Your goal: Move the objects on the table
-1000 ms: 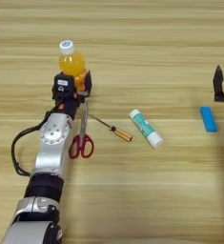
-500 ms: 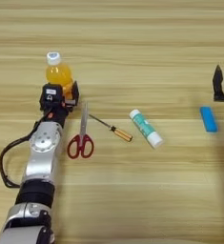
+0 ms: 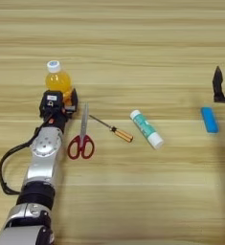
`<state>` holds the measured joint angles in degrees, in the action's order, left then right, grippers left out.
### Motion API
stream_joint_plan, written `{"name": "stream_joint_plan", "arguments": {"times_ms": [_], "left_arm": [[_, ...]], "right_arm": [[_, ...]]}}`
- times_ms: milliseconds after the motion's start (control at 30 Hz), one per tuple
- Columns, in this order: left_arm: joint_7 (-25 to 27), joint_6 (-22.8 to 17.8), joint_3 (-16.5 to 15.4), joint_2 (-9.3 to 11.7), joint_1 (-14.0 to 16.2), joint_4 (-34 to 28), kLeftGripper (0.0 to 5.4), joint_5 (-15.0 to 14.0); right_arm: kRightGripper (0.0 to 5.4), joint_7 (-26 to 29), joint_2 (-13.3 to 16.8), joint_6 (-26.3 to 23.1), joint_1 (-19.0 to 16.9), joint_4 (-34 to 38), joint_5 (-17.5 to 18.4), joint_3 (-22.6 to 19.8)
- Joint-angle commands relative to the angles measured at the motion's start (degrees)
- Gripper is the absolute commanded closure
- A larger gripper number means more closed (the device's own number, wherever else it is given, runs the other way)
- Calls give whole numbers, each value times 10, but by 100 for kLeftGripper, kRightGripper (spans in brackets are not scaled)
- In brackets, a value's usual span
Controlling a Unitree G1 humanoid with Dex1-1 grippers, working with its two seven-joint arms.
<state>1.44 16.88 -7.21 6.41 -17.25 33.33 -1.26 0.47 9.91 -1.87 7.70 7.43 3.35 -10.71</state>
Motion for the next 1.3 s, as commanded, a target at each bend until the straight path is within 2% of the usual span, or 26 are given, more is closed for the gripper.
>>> {"name": "stream_joint_plan", "arguments": {"times_ms": [33,367,433,533,900,1133,1300], "left_arm": [[-10,-5,10,0,2,16,172,16],[-22,-8,21,2,18,2,63,29],[-25,-9,21,1,19,0,27,29],[-28,-11,21,-2,29,-12,4,28],[-22,-27,12,-5,80,-76,4,11],[-14,-31,11,-10,100,-104,4,0],[-8,-31,14,-17,111,-119,4,-3]], "right_arm": [[0,5,2,0,7,-3,-5,8],[0,11,3,-4,3,-3,-7,19],[0,27,5,-10,-1,-4,-11,38],[0,62,7,-25,-14,2,-16,78],[0,126,18,-60,-39,24,-6,117],[0,171,26,-88,-60,39,9,136],[0,219,52,-121,-88,77,22,156]]}}
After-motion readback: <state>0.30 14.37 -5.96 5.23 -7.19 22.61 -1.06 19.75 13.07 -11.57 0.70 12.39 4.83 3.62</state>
